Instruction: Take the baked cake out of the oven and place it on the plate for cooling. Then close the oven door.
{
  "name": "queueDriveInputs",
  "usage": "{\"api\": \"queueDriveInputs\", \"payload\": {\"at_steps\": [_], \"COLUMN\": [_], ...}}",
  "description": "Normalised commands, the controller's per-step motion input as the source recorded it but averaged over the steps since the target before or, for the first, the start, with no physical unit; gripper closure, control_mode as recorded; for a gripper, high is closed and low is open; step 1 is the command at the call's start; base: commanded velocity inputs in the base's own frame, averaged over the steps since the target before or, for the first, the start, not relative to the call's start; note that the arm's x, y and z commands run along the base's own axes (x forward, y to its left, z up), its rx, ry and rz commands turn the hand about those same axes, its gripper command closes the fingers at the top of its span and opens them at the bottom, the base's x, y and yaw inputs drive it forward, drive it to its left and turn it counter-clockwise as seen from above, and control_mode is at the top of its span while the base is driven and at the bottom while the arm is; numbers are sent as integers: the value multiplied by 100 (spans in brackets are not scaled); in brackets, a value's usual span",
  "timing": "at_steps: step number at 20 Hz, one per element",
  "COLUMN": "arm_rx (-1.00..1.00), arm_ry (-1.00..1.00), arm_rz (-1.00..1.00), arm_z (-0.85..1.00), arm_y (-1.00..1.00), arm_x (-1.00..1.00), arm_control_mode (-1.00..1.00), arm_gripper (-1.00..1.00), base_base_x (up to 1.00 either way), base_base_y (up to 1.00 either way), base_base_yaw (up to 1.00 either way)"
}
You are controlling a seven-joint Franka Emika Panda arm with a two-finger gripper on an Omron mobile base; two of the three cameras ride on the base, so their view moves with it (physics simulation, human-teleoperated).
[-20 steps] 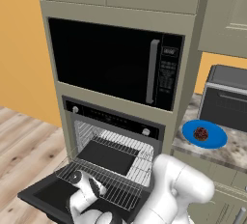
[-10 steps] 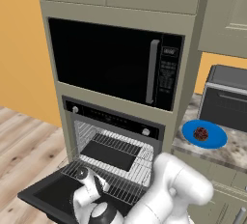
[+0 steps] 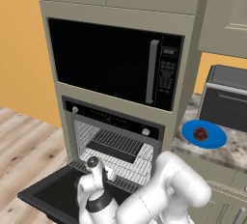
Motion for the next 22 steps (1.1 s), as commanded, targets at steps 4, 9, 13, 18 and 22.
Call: {"api": "queueDriveInputs", "payload": {"at_steps": [4, 9, 13, 18, 22], "arm_rx": [-11, -12, -13, -13, -14], "arm_ry": [-12, -13, -14, -16, -18], "arm_rz": [8, 8, 8, 7, 5], "arm_z": [-88, -91, -90, -89, -93], "arm_y": [0, 0, 0, 0, 0], "arm_x": [27, 23, 22, 19, 11], "arm_control_mode": [-100, -100, -100, -100, -100], "arm_gripper": [-100, -100, -100, -100, -100], "base_base_x": [0, 0, 0, 0, 0], "base_base_y": [0, 0, 0, 0, 0], "base_base_yaw": [0, 0, 0, 0, 0]}}
